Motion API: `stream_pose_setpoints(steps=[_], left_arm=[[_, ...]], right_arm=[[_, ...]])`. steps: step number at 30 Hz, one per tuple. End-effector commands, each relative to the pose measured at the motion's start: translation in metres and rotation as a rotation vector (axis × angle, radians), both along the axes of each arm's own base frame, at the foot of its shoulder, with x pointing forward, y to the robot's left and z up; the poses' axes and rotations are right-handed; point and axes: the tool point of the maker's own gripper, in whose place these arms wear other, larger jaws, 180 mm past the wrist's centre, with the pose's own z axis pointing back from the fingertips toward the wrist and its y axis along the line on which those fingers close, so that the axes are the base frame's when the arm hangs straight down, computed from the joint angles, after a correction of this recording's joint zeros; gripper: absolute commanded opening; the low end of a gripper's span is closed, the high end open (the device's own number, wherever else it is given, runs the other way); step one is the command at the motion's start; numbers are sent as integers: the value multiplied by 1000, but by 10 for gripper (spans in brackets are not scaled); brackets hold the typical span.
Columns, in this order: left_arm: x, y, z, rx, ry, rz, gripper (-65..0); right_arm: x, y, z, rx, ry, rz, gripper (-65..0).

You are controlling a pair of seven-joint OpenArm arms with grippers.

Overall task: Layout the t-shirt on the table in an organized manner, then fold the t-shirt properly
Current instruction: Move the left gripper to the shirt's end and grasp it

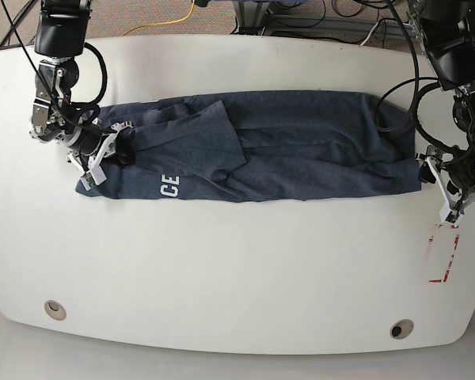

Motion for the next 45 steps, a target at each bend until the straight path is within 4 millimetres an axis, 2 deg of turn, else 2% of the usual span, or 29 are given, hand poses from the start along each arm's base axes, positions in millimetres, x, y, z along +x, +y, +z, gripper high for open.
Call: stream_pose_setpoints(steps=[1, 5, 9, 12, 20, 24, 27, 31, 34, 39, 45], left_arm=[[17, 2, 9, -30, -51, 14, -246], [24, -2, 0, -75, -63, 22, -246], [22, -5, -20, -134, -30, 41, -246], [28, -8, -22, -161, -32, 43, -247], [30, -12, -27, -173, -16, 38, -249], [31, -22, -30, -190, -18, 31, -260], [32, -23, -30, -191, -18, 30, -340], [32, -24, -30, -192, -18, 29, -526], [32, -24, -30, -191, -17, 28, -604], [32, -30, -31, -178, -9, -2, -618], [32, -30, -17, -134, -47, -30, -619]], right_arm=[[-36, -17, -32, -139, 184, 30, -575], [-36, -17, -32, -139, 184, 30, -575], [-36, -17, -32, -139, 184, 30, -575], [-36, -17, -32, -139, 184, 30, -575], [-37, -17, -32, -139, 186, 30, -575], [-37, -17, -32, -139, 186, 30, -575], [-37, -17, -32, -139, 186, 30, -575], [-37, -11, -33, -127, 185, 29, -575], [-37, -11, -33, -125, 185, 29, -575], [-37, -9, -34, -121, 185, 30, -575], [-37, -9, -34, -121, 185, 30, -575]])
